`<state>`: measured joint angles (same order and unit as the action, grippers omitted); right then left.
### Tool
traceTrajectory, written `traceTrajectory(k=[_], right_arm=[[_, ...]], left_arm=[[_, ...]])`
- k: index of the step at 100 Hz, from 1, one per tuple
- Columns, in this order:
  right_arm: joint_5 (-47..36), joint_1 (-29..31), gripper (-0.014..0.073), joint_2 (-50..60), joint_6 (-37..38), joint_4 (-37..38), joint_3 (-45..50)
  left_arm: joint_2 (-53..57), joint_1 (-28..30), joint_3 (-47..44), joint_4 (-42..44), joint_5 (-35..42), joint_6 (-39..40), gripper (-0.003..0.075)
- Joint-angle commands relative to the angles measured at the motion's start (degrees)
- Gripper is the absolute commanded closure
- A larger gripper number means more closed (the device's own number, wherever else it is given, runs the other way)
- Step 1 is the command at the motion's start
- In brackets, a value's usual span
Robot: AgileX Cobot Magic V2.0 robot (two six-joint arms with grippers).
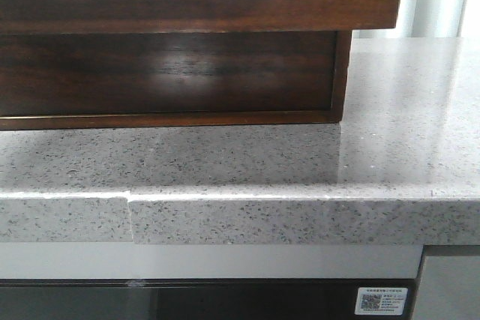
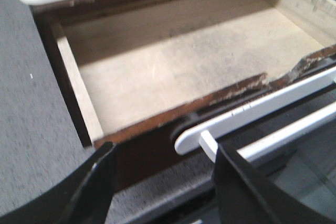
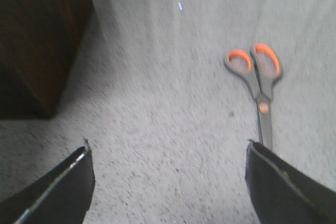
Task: Put scissors in drawer with both arms
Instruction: 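Lower the right gripper onto the grey-orange scissors and grasp them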
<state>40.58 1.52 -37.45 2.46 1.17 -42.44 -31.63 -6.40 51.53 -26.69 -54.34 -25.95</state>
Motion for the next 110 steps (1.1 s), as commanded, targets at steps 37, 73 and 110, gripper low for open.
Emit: traceTrajectory(k=[37, 73, 110], right_arm=[[6.1, 12.1, 0.006, -22.6, -0.2, 0.9, -12.9], [14.8, 18.8, 0.006, -42.2, -8.2, -3.4, -25.8], [19.2, 18.9, 0.0193, -55.2, -13.1, -3.8, -36.4]], left_arm=[[-0.4, -1.5, 1.5, -5.0, 13.2, -3.3, 0.0331], [-2.4, -1.5, 1.5, -12.8, 14.6, -9.5, 0.0331], [-4.1, -1.5, 1.5, -12.1, 14.7, -10.6, 0.0331]])
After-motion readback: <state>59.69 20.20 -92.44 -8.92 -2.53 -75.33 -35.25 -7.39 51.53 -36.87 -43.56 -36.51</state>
